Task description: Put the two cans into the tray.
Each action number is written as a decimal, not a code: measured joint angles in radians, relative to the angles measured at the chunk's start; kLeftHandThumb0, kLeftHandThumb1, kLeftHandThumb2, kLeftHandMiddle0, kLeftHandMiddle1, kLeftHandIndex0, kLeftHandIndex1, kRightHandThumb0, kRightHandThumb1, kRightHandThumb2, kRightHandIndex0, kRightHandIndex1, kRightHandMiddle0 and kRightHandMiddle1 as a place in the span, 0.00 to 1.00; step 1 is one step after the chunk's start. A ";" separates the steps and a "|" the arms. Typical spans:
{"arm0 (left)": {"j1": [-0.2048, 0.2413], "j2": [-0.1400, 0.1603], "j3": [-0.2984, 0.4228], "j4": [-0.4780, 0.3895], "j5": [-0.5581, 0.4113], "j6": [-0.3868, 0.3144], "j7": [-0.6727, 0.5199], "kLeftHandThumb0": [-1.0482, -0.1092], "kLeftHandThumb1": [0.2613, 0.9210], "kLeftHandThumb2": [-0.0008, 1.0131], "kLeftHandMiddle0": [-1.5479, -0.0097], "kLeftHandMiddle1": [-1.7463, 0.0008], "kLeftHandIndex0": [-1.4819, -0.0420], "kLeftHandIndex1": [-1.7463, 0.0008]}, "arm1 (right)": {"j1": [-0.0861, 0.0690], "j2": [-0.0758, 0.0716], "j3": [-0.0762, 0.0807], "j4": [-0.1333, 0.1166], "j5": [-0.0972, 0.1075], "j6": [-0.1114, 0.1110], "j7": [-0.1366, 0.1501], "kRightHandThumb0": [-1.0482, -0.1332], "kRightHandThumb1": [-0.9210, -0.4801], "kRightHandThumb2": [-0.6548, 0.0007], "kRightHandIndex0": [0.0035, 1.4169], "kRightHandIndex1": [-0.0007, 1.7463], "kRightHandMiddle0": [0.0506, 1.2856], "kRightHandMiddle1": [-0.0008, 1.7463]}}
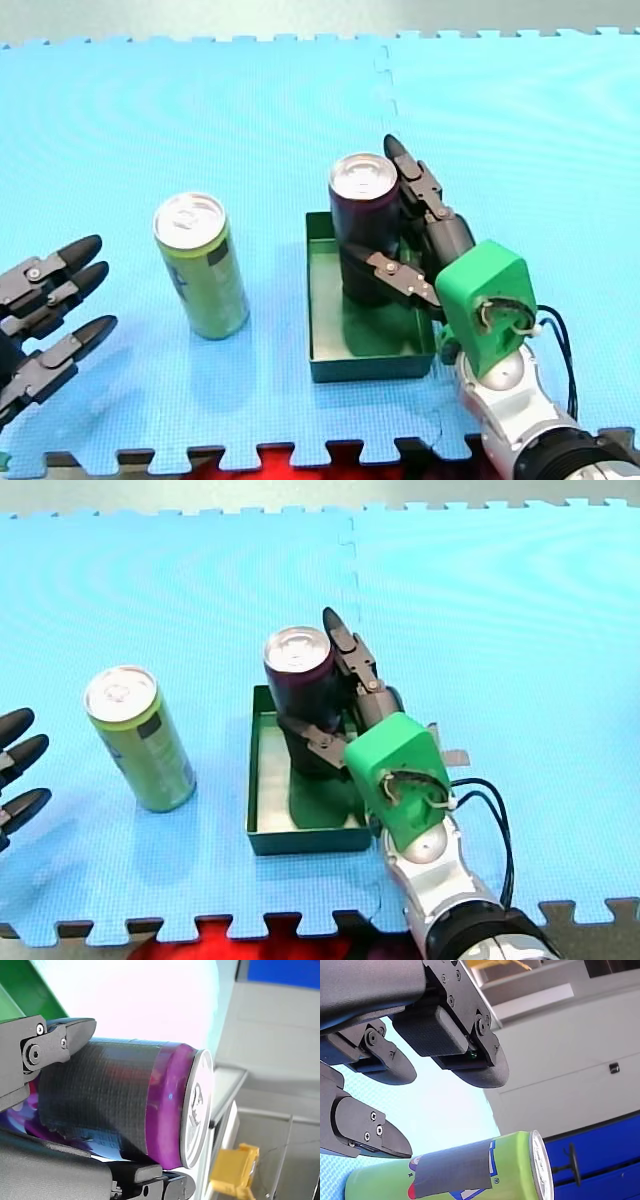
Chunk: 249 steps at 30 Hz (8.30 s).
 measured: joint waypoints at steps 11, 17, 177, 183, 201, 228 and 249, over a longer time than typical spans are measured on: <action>0.000 0.000 -0.004 -0.004 0.001 0.002 0.005 0.00 0.89 0.00 0.53 1.00 0.49 1.00 | -0.001 0.000 -0.009 -0.001 0.013 -0.003 0.021 0.00 0.01 0.97 0.05 0.00 0.06 0.00; 0.000 0.000 -0.007 -0.004 0.003 0.002 0.008 0.00 0.89 0.00 0.53 1.00 0.49 1.00 | -0.001 0.000 -0.014 -0.003 0.021 -0.006 0.031 0.00 0.01 0.98 0.05 0.00 0.05 0.00; -0.123 0.017 -0.099 0.211 0.145 -0.023 0.005 0.01 0.60 0.01 0.87 1.00 0.86 1.00 | 0.331 -0.230 -0.226 -0.346 0.195 -0.101 0.069 0.29 0.17 1.00 0.50 0.00 0.46 0.00; -0.121 0.051 -0.130 0.212 0.171 -0.011 -0.015 0.00 0.62 0.01 0.90 1.00 0.89 1.00 | 0.334 -0.229 -0.228 -0.353 0.216 -0.101 0.090 0.26 0.23 1.00 0.49 0.00 0.45 0.00; -0.150 0.056 -0.141 0.289 0.189 -0.022 0.040 0.00 0.65 0.01 0.92 1.00 0.90 1.00 | 0.330 -0.224 -0.243 -0.338 0.242 -0.116 0.128 0.18 0.29 1.00 0.46 0.00 0.39 0.00; -0.236 -0.003 -0.130 0.361 0.160 0.023 0.044 0.00 0.71 0.01 0.90 0.99 0.88 0.99 | 0.318 -0.239 -0.236 -0.287 0.187 -0.117 0.081 0.11 0.25 1.00 0.44 0.00 0.37 0.00; -0.310 -0.045 -0.114 0.446 0.146 0.132 -0.001 0.00 0.71 0.00 0.89 0.99 0.87 0.99 | 0.304 -0.249 -0.237 -0.252 0.184 -0.111 0.070 0.07 0.20 0.99 0.43 0.00 0.36 0.00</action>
